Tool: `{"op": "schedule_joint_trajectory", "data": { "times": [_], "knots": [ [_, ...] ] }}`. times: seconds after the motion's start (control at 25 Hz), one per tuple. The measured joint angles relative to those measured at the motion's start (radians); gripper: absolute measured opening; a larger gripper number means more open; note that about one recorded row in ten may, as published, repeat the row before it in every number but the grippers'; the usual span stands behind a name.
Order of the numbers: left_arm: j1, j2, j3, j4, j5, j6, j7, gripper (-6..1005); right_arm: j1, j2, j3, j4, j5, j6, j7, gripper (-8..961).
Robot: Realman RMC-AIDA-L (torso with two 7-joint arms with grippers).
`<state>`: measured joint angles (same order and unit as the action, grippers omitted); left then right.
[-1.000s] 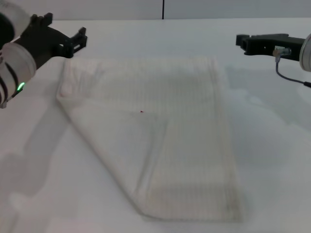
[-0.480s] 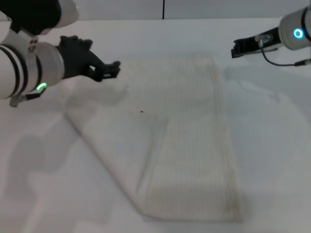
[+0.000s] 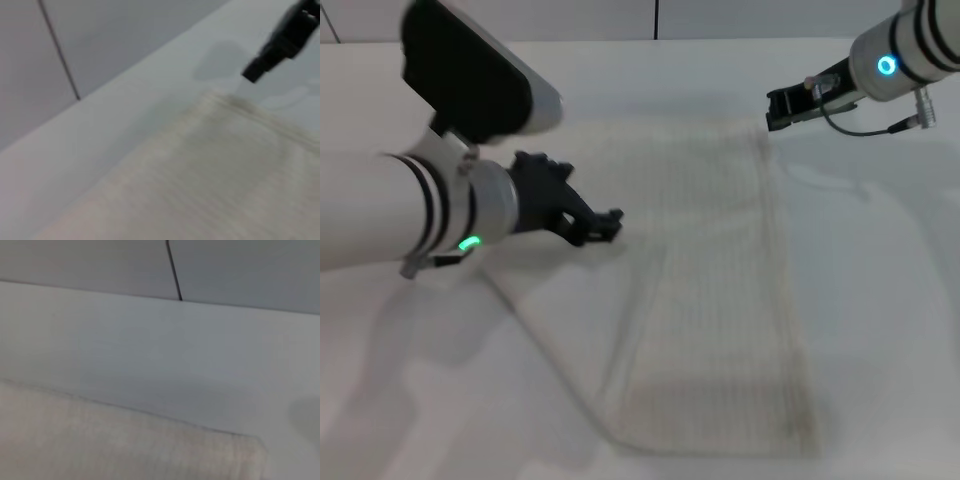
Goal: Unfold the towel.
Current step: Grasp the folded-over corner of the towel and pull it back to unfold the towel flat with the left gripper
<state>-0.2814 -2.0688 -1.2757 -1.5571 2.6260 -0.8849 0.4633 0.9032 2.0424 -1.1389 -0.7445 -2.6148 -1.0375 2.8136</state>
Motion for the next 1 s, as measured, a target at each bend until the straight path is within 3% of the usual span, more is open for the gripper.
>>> {"op": "schedule_joint_trajectory", "data": {
  "times": [0.48,1.0],
  "knots": [
    [-0.067,-0.002,0.142,0.152,-0.007,0.124,-0.025,735,0.004,0.009,-0.013,0.018,-0.001,0.022,-0.003,-1],
    [-0.127,-0.003,0.173,0.225,-0.056,0.169,-0.037,724,0.002,0.012,-0.015,0.019,-0.004,0.022,-0.003,0]
  ]
}}
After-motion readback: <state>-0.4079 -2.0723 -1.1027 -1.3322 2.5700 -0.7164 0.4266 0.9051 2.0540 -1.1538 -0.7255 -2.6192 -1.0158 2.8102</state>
